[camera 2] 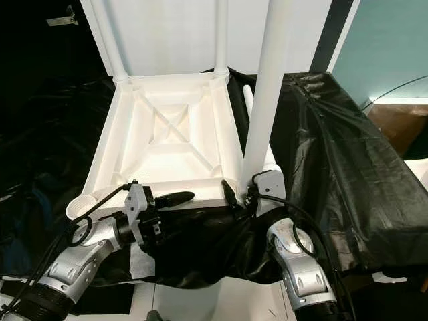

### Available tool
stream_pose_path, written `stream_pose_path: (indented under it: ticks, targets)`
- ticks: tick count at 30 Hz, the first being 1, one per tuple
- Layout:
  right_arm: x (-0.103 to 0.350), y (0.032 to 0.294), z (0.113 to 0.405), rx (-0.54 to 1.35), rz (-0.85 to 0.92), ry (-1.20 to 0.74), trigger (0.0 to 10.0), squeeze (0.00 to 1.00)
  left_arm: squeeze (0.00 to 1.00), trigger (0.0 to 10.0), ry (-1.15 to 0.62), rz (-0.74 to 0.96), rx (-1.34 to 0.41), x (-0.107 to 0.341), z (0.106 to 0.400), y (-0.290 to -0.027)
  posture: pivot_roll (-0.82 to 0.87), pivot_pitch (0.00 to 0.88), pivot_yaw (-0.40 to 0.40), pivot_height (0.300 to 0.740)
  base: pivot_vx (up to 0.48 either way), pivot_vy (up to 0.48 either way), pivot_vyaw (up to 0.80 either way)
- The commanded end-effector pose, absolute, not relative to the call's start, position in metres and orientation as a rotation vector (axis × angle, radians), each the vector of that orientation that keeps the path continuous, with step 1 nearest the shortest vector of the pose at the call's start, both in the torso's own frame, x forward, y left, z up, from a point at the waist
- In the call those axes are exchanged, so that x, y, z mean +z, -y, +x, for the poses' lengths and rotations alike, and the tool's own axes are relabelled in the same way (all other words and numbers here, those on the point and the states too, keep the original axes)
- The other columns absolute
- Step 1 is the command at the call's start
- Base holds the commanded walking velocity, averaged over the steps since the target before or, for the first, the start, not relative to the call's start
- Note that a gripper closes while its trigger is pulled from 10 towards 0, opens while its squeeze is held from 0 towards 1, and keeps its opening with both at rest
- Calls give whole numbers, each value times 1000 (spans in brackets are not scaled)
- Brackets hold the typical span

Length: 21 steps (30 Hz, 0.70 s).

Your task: Building children table

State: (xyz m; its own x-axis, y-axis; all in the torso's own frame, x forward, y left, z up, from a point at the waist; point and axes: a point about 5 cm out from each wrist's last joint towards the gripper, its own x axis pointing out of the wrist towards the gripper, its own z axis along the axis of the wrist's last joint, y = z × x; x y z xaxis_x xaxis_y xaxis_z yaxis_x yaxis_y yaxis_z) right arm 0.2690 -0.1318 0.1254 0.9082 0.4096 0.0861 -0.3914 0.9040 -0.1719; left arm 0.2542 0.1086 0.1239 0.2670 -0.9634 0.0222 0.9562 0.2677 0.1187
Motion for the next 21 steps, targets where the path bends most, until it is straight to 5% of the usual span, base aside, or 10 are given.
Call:
stream_pose_path:
  ticks: [1, 14, 21]
  targets:
    - [122, 130, 268, 435, -159, 111, 10000, 0, 0, 10000, 105, 107, -1324, 123, 254, -109, -2, 42, -26, 740, 0, 0, 0]
    - [119, 127, 264, 429, -161, 111, 10000, 0, 0, 10000, 119, 127, -1300, 127, 260, -109, -8, 49, 0, 740, 0, 0, 0]
    - [119, 124, 265, 426, -152, 117, 10000, 0, 0, 10000, 118, 241, -1130, 126, 284, -111, -10, 38, 6, 740, 0, 0, 0]
